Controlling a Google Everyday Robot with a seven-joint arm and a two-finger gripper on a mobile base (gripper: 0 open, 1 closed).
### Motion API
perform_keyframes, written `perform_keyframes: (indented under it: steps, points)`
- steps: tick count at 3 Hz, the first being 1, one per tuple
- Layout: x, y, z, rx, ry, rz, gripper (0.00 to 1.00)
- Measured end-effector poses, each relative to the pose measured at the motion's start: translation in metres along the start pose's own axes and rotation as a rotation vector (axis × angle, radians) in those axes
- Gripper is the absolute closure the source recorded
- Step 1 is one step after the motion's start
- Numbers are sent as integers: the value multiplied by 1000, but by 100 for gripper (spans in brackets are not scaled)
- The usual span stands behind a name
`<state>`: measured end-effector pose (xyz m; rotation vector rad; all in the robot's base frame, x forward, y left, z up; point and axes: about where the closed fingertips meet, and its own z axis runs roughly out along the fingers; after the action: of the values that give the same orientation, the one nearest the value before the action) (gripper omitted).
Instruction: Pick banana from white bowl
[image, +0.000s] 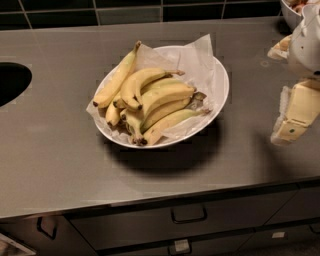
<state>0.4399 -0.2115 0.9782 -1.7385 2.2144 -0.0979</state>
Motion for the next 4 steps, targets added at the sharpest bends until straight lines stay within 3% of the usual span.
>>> perform_keyframes:
  steps: [1,2,4]
  points:
    - [-25,2,4,-40,-31,-120,0]
    - [-68,6,15,-99,-140,-295,0]
    - [-78,3,13,-87,-153,-321,0]
